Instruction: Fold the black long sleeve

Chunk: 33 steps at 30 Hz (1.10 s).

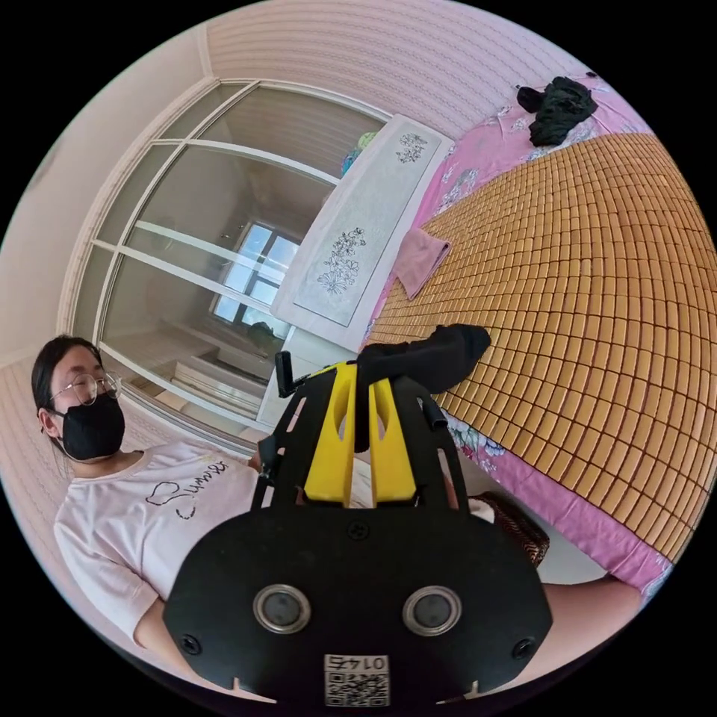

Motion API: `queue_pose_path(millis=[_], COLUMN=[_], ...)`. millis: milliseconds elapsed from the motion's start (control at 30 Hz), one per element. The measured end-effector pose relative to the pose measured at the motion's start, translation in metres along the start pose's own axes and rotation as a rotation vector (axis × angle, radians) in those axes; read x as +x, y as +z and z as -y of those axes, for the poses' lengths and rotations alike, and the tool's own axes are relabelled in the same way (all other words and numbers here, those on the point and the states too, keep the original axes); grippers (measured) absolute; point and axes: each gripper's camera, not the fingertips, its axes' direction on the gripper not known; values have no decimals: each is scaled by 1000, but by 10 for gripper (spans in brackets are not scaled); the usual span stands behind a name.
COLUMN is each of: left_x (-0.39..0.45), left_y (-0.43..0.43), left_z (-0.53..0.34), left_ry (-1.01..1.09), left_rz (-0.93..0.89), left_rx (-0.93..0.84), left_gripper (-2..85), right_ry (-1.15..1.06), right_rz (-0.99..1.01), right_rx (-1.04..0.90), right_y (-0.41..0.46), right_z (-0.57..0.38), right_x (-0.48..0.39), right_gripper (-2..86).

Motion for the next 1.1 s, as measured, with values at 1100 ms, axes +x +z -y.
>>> queue_pose_path(millis=[1100], left_x=[187], left_y=[-336], left_z=[61], left_ry=[444], left_rz=[-51], left_rx=[889], left_gripper=[-10], right_ry=[-817], right_rz=[-360], right_rx=[208], right_y=[-28], right_z=[90], right_x=[-598], right_gripper=[2])
